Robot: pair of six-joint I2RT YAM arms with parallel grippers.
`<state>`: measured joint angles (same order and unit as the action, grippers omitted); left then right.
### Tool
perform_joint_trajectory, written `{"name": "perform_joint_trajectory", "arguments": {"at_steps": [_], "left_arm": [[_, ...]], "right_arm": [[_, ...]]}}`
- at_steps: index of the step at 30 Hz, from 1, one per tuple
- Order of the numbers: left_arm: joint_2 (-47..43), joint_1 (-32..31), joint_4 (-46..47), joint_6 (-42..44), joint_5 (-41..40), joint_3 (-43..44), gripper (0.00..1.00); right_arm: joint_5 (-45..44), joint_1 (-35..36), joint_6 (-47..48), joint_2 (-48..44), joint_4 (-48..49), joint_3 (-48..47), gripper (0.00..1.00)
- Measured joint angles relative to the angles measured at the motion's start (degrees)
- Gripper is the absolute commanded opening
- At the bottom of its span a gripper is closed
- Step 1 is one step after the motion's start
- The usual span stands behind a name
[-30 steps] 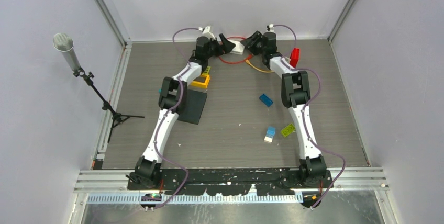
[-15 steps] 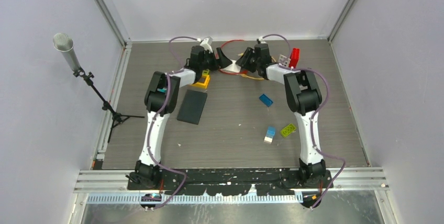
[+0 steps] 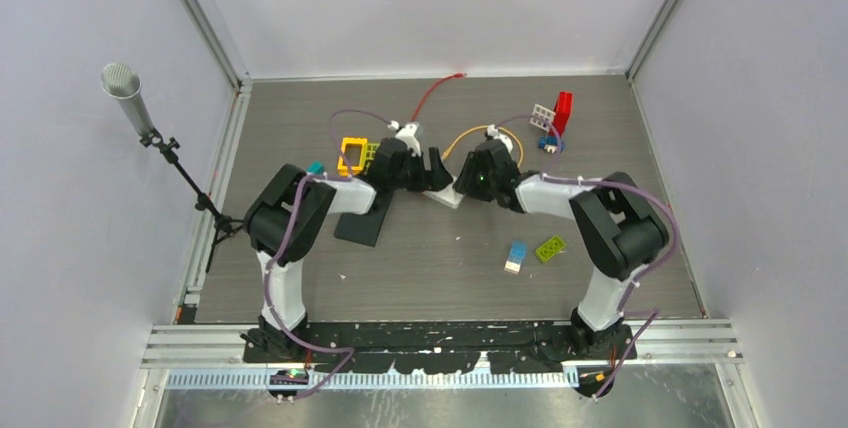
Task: Insert the plug into the switch port
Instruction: Move the switch port to the center of the board.
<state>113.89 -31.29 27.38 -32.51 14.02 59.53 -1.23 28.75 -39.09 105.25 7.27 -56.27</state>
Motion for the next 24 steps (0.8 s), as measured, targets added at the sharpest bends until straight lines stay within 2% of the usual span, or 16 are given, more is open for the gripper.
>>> {"name": "perform_joint_trajectory", "arguments": {"at_steps": [5,9,17,24], "left_arm": [[-6.40,-4.92,0.52,-0.15,-3.17,-8.24,0.80],[-11.34,-7.56,-2.38,-0.90,-3.08,-12.11,0.82],[-25.68,-8.94,-13.29,0.24,-3.69,-10.27,0.85],[-38.84,-8.98,-23.47,2.25,-11.21,-6.84,0.86]], "right_arm": [[-3.72,5.66,-0.68,-10.47,-5.55,9.03,0.47],[-5.20,7.37,0.00,-15.96,-11.30,10.86,0.50],[-8.57,7.52,3.21,-29.79,-16.90,10.86,0.56],[-10.67,7.52,5.40,-34.67,-21.05,10.86,0.57]]}}
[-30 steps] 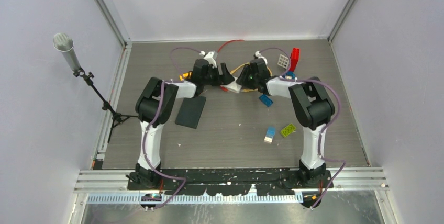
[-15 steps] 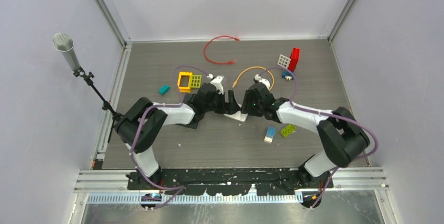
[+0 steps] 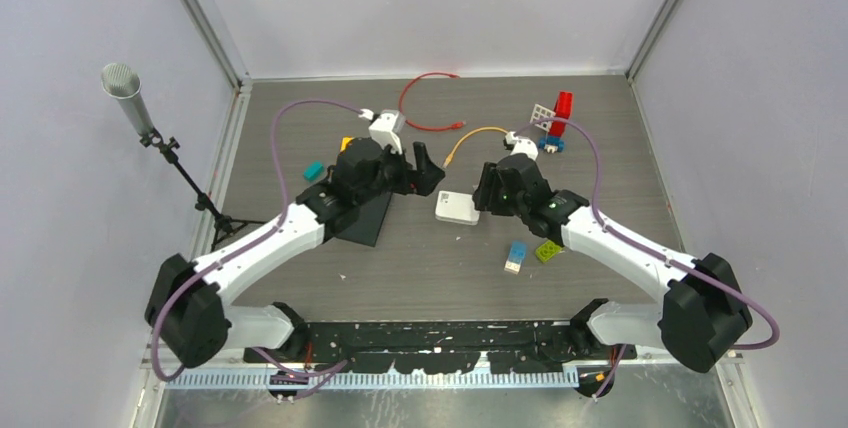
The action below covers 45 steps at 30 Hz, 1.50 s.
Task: Insert the plug into the switch port
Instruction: Move the switch port to the center of the board, then adjust the switch port at the center of the board.
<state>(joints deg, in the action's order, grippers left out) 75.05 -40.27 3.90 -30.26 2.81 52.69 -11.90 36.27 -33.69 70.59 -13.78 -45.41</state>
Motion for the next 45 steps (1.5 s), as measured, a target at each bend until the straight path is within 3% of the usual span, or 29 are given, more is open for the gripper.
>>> {"name": "perform_joint_trajectory", "arguments": {"at_steps": [10,17,25,34,45], "left_arm": [[-16.74,0.00,-14.82,1.27,-11.28,-9.16,0.87],[-21.09,0.00,-22.45,2.89,-18.58,-15.82,0.89],[-24.24,0.00,-22.82,3.91,-27.76,-18.53,0.89],[-21.03,0.00,-18.40,3.91,-32.83,-19.71,0.88],[-6.60,0.00,-10.49,6.29,-31.36,-12.24,0.86]], "right_arm": [[-1.11,0.00,0.48,0.52,-2.60,1.51,0.58],[-1.68,0.00,-1.75,10.95,-1.01,0.35,0.59],[-3.69,0.00,-3.85,17.79,0.07,-2.93,0.61],[-4.00,-1.29,-4.17,21.22,2.56,-4.44,0.61],[2.56,-5.64,-3.06,26.95,6.86,-8.66,0.60]]}}
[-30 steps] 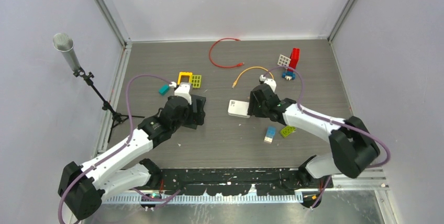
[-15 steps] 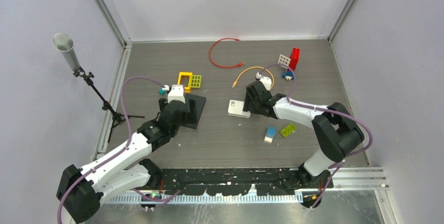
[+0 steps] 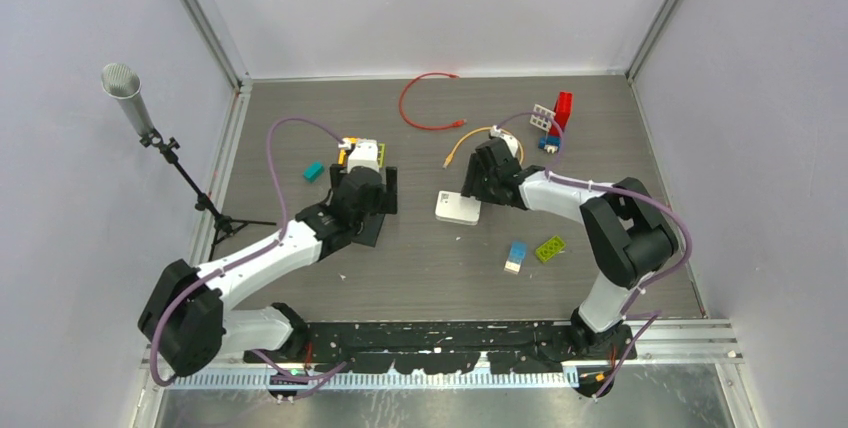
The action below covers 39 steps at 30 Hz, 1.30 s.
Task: Insert the plug into the switch port
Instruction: Adjust the switch port at the center of the board.
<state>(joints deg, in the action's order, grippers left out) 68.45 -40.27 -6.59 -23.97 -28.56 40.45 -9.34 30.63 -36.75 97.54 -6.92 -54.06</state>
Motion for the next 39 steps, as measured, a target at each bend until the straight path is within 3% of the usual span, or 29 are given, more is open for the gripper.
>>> {"name": "perform_joint_trajectory", "arguments": {"at_steps": [8,17,22,30,39], "left_arm": [[6.67,0.00,5.70,2.49,0.00,3.28,0.84],[7.15,0.00,8.37,3.98,-3.45,1.46,0.85],[6.97,0.00,8.63,4.79,-4.94,1.18,0.85],[7.50,0.07,8.63,4.92,-6.43,1.20,0.85],[10.62,1.66,7.21,4.02,-6.97,1.75,0.86]], "right_arm": [[10.64,-0.24,1.33,4.11,2.64,-4.28,0.58],[20.96,-0.22,3.72,12.72,7.48,-15.98,0.58],[16.39,0.00,4.07,9.46,7.34,-14.49,0.58],[4.96,0.02,-1.53,-5.73,4.52,0.42,0.58],[4.96,0.09,-7.54,-3.43,6.75,6.56,0.58]]}}
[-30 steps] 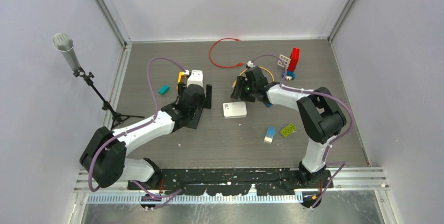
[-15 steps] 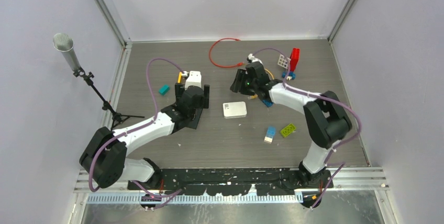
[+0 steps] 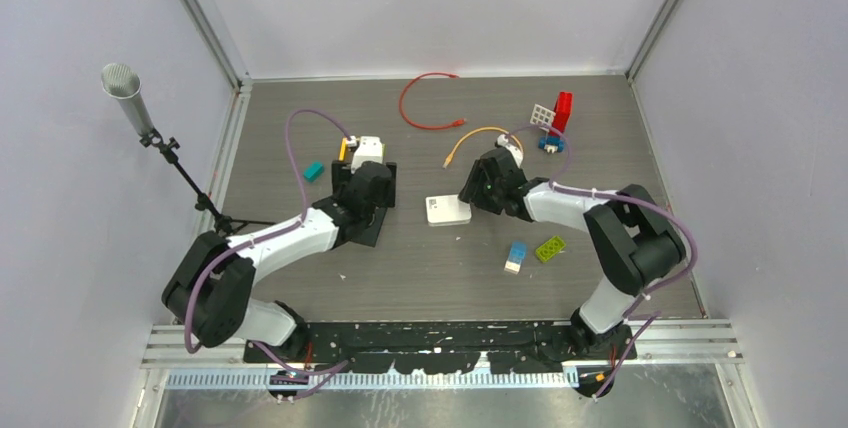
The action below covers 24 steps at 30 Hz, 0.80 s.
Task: Insert the plug into the switch port
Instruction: Adjust the switch port at the center of the board.
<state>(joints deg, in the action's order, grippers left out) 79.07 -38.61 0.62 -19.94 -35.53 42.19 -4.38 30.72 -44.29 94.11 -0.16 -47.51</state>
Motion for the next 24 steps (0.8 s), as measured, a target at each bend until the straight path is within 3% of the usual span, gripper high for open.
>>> {"name": "perform_joint_trajectory", "arguments": {"at_steps": [9,14,19,24], "left_arm": [[4.37,8.57,-6.54,-5.73,0.85,3.65,0.86],[5.97,9.60,-7.28,-6.64,1.70,3.98,0.87],[10.21,10.08,-7.78,-6.56,2.62,6.58,0.88],[15.06,10.75,-7.69,-5.55,2.80,9.53,0.88]], "right_arm": [[6.62,0.52,-1.20,10.25,5.31,-8.37,0.57],[11.80,2.80,0.11,13.07,6.45,-11.72,0.57],[11.39,4.17,4.04,9.62,6.25,-10.60,0.57],[5.73,4.02,7.58,-4.59,3.56,-4.70,0.57]]}}
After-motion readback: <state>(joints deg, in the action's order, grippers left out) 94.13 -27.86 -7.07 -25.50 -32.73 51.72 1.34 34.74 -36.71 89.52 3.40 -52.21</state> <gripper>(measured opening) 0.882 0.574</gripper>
